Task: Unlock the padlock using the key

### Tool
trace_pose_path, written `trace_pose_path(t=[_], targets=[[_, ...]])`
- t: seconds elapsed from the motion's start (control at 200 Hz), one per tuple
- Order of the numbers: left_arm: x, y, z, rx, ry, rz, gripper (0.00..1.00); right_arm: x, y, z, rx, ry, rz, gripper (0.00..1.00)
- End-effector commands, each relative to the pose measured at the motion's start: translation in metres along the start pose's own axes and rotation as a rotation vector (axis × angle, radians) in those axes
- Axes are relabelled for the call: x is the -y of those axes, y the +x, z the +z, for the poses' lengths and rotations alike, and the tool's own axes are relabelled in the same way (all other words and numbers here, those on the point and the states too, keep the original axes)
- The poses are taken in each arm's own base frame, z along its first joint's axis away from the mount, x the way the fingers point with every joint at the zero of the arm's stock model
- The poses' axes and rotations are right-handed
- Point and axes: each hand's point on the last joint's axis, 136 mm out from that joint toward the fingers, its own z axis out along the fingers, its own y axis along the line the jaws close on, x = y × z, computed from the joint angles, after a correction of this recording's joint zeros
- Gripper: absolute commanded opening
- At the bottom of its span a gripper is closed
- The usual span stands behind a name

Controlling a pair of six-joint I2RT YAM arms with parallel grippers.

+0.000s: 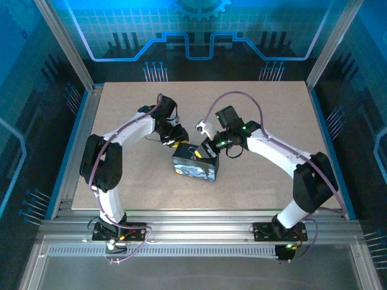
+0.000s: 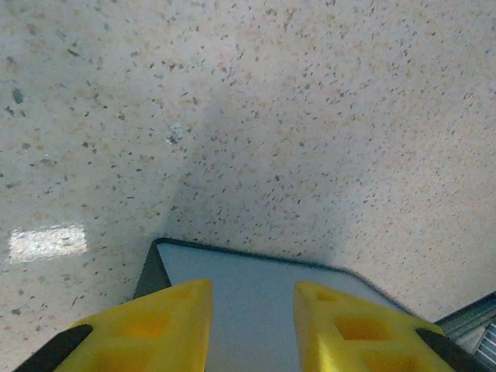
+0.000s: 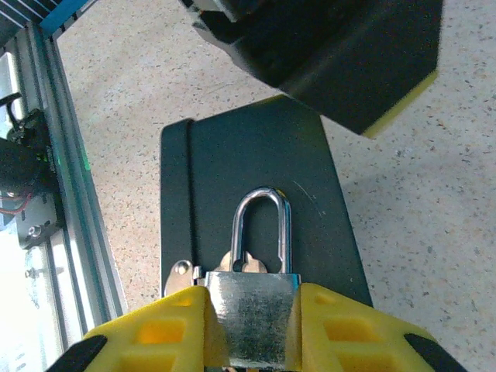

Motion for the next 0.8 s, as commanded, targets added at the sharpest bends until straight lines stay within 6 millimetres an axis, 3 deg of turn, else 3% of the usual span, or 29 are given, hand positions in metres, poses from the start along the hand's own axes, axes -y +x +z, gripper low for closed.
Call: trace_pose_path(t=[0.0, 0.25, 0.44, 0.58, 0.79], targets=[[0.007, 0.019, 0.008, -0.063, 0.030, -0.012, 0.32, -0.007, -0.027, 0.006, 0.078, -0.006, -0.088, 0.18], [0.007, 0.012, 0.004, -0.043, 0.010, -0.010, 0.32, 0.000, -0.024, 0.003, 0.088, -0.018, -0.030, 0.18], [0.008, 0.012, 0.005, -0.024, 0.002, -0.010, 0.29, 0.023, -0.032, 0.002, 0.137, 0.017, 0.200, 0.18], [0.007, 0.016, 0.007, -0.019, -0.016, -0.007, 0.29, 0.019, -0.037, 0.010, 0.184, -0.100, 0.326, 0.17], [-0.002, 0.015, 0.004, 0.001, -0.049, -0.006, 0.28, 0.009, -0.046, 0.003, 0.231, -0.163, 0.390, 0.16]])
